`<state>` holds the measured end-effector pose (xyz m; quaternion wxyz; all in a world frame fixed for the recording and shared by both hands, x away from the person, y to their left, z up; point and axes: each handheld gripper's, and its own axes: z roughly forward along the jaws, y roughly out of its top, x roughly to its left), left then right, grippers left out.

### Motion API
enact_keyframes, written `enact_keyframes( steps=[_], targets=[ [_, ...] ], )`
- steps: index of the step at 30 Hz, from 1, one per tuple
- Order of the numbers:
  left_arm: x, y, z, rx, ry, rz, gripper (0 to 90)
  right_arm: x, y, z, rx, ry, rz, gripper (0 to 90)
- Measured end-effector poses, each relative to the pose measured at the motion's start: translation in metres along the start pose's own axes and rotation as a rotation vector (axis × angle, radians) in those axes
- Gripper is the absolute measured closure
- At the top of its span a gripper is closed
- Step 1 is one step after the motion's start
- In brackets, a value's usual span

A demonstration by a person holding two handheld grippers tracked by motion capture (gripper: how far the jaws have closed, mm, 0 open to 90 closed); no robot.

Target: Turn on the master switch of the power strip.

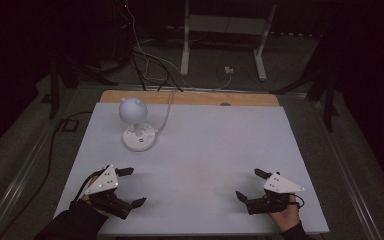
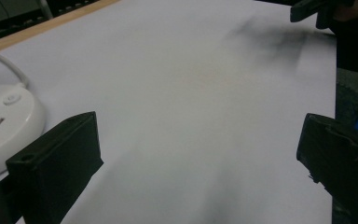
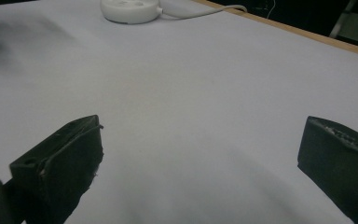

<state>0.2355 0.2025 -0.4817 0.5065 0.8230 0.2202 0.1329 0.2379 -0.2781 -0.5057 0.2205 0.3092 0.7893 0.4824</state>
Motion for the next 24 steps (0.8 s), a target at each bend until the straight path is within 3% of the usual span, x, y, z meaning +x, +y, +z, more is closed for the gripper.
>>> enact_keyframes(
  steps=[24],
  targets=[
    [0.016, 0.028, 0.018, -0.019, 0.032, -0.027, 0.2, 0.001, 0.001, -0.003, -0.018, 0.0, 0.007, 0.0]
  ],
)
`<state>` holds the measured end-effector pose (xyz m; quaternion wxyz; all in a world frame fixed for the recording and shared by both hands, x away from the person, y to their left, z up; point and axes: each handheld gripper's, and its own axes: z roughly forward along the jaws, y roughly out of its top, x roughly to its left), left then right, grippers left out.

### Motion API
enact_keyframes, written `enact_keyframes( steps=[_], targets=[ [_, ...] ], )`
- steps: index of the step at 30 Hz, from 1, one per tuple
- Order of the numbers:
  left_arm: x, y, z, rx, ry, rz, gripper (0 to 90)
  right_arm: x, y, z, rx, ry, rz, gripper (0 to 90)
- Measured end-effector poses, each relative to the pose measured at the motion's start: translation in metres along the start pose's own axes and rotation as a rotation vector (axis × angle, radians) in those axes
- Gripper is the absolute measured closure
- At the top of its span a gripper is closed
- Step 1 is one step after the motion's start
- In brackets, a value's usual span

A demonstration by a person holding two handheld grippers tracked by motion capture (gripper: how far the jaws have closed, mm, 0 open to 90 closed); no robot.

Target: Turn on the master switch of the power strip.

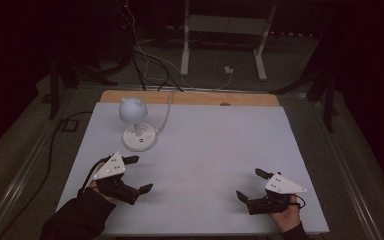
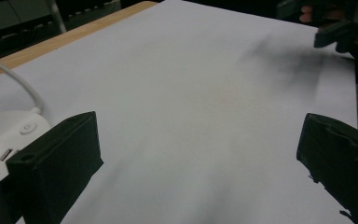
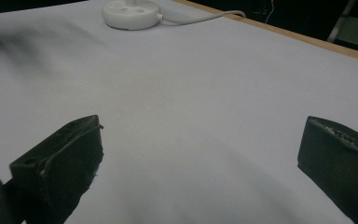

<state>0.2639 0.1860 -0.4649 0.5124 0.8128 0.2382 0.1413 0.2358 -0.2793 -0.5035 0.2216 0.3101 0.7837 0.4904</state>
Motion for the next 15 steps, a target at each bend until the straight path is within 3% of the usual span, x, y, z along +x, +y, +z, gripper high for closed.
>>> enact_keyframes(
  steps=[15],
  targets=[
    [0.013, 0.017, 0.022, -0.011, 0.053, -0.036, 0.3, 0.0, 0.0, -0.001, -0.01, 0.013, 0.013, 0.0]
  ],
)
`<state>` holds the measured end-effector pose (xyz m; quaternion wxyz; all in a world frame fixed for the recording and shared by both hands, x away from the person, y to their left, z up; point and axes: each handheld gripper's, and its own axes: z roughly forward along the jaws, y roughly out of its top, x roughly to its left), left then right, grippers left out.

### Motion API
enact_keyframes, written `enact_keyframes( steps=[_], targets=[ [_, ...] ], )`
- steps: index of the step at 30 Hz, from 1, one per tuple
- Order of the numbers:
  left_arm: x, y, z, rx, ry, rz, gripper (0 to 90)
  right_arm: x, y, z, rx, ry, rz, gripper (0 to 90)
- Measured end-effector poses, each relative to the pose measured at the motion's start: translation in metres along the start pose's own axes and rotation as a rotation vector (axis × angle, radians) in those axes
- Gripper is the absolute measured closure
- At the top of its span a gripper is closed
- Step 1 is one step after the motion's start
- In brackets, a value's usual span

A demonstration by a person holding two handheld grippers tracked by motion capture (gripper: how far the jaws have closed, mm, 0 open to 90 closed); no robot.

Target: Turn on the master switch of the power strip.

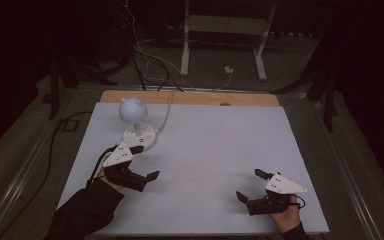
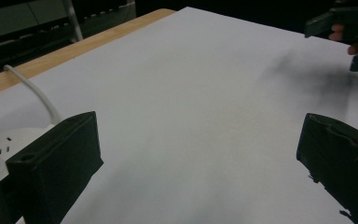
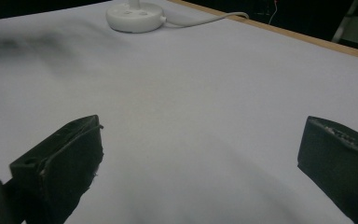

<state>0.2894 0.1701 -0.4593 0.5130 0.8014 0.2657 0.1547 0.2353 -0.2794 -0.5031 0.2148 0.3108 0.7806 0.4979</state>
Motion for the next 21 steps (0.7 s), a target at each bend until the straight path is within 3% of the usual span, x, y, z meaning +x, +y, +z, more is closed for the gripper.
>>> enact_keyframes(
  steps=[21],
  targets=[
    [0.016, 0.009, 0.029, -0.008, 0.115, -0.024, 0.3, -0.001, 0.0, -0.001, -0.003, 0.011, 0.012, 0.0]
  ],
)
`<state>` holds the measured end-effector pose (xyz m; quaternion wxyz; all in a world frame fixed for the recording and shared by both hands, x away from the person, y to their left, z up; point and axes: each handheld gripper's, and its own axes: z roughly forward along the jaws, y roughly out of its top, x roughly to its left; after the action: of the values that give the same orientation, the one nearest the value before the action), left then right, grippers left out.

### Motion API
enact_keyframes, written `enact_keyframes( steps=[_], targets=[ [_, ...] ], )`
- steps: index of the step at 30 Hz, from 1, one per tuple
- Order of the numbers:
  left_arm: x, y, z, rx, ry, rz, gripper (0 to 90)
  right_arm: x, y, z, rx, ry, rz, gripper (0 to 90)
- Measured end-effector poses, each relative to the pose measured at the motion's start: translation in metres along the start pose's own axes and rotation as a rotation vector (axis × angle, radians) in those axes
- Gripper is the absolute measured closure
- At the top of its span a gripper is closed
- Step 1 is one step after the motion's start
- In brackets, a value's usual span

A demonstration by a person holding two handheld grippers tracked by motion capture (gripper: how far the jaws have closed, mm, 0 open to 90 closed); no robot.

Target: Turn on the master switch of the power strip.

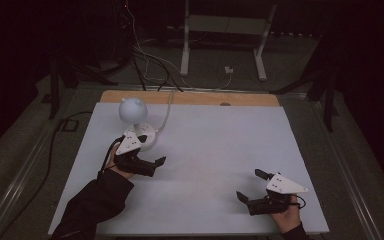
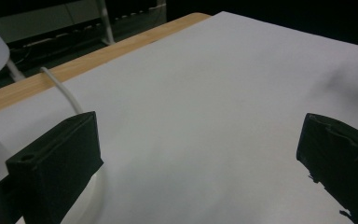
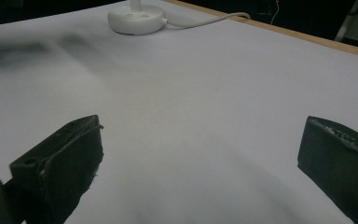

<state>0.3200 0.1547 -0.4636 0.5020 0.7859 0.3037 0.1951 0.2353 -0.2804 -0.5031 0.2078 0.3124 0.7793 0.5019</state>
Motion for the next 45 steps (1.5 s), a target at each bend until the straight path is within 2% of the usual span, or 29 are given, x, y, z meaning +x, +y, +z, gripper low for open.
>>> enact_keyframes(
  steps=[7, 10, 14, 16, 20, 23, 25, 28, 30, 32, 35, 40, 43, 45],
  targets=[
    [0.008, -0.001, 0.007, 0.003, 0.029, -0.007, 0.3, -0.001, 0.0, 0.0, -0.002, 0.002, 0.008, 0.0],
    [0.011, -0.001, 0.01, 0.021, 0.035, -0.013, 0.3, -0.001, 0.0, 0.0, -0.002, 0.004, 0.011, 0.0],
    [0.015, -0.003, 0.016, 0.025, -0.002, -0.039, 0.2, -0.001, 0.0, 0.0, 0.0, 0.006, 0.014, 0.0],
    [0.016, -0.003, 0.019, 0.028, 0.016, -0.028, 0.3, -0.001, -0.001, 0.0, 0.001, 0.007, 0.014, 0.0],
    [0.019, -0.003, 0.023, 0.025, 0.036, -0.037, 0.3, -0.002, -0.001, 0.0, -0.001, 0.008, 0.014, 0.0],
    [0.023, -0.004, 0.024, 0.004, 0.044, -0.055, 0.3, -0.002, -0.001, 0.001, 0.0, 0.01, 0.016, 0.0],
    [0.025, -0.003, 0.025, 0.017, 0.027, -0.071, 0.3, -0.002, -0.001, 0.001, 0.0, 0.011, 0.018, 0.0],
    [0.026, -0.003, 0.027, 0.036, 0.042, -0.07, 0.3, -0.002, -0.001, 0.0, 0.0, 0.011, 0.018, 0.0],
    [0.028, -0.004, 0.029, 0.045, 0.076, -0.065, 3.3, -0.002, -0.001, 0.001, 0.0, 0.011, 0.02, 0.0],
    [0.03, -0.006, 0.031, 0.055, 0.087, -0.077, 5.0, -0.002, -0.001, 0.001, 0.0, 0.011, 0.02, 0.0],
    [0.033, -0.008, 0.033, 0.057, 0.108, -0.075, 6.8, -0.002, -0.001, 0.001, 0.002, 0.011, 0.019, 0.0],
    [0.036, -0.009, 0.036, 0.06, 0.136, -0.079, 16.3, -0.002, -0.001, 0.001, 0.0, 0.013, 0.024, 0.0],
    [0.036, -0.009, 0.039, 0.071, 0.164, -0.069, 17.5, -0.002, -0.001, 0.001, 0.001, 0.014, 0.024, 0.0],
    [0.037, -0.009, 0.04, 0.074, 0.17, -0.08, 22.0, -0.002, -0.001, 0.001, 0.002, 0.015, 0.024, 0.0]
  ],
)
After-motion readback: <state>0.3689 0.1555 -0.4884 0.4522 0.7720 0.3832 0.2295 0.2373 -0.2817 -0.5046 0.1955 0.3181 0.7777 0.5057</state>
